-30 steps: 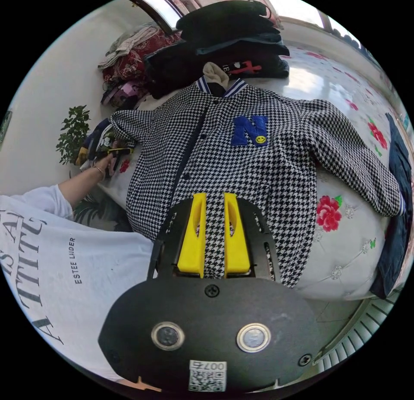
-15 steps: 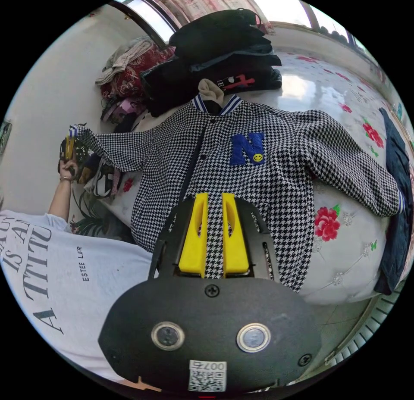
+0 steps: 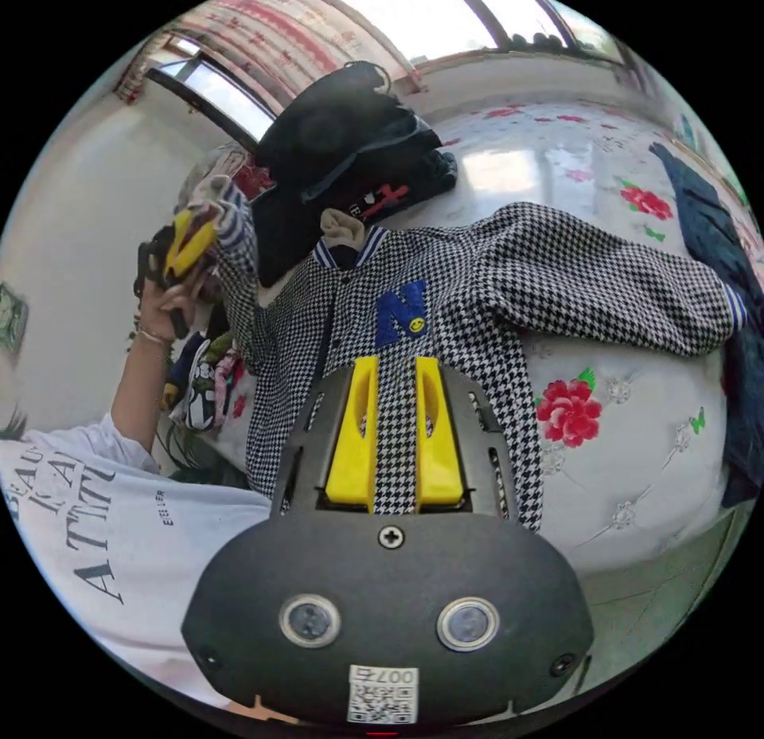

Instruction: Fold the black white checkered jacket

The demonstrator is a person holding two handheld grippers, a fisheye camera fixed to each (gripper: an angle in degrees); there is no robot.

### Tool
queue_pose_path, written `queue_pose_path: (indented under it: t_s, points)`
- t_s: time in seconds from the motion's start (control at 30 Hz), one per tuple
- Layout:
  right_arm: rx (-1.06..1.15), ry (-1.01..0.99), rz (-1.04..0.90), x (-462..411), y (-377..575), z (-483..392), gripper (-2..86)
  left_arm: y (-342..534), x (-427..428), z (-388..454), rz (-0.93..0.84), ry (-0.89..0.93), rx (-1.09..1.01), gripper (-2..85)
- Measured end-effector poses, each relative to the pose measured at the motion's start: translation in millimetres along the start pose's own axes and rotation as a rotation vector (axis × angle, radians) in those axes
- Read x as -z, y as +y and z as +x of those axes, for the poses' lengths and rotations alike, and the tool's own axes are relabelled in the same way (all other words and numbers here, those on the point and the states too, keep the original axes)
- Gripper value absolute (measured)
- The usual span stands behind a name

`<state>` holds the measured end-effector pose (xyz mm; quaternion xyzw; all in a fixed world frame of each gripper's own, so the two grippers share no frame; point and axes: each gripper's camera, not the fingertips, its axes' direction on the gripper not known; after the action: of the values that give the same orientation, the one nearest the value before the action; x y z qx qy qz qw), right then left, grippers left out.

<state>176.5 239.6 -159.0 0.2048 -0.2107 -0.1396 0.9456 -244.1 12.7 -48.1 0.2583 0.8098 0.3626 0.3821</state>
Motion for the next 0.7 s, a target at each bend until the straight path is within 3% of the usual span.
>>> queue_pose_path:
  t_s: [0.1, 0.33, 0.63, 0.7]
  points:
    - [-0.197, -0.069, 0.096, 26, 13, 64, 8.4, 16, -63, -37, -0.149, -0.173, 0.14, 11.3]
    - [-0.665, -0.158, 0.391, 67, 56, 233, 9.5, 97, -51, -57, -0.172, -0.421, 0.279, 10.5]
    - [-0.986, -0.321, 0.755, 29, 66, 314, 4.1, 210, 20, -54, 0.059, -0.539, 0.703, 9.0]
    - [-0.945, -0.348, 0.801, 32, 43, 304, 2.5, 233, 30, -48, 0.113, -0.542, 0.773, 8.8]
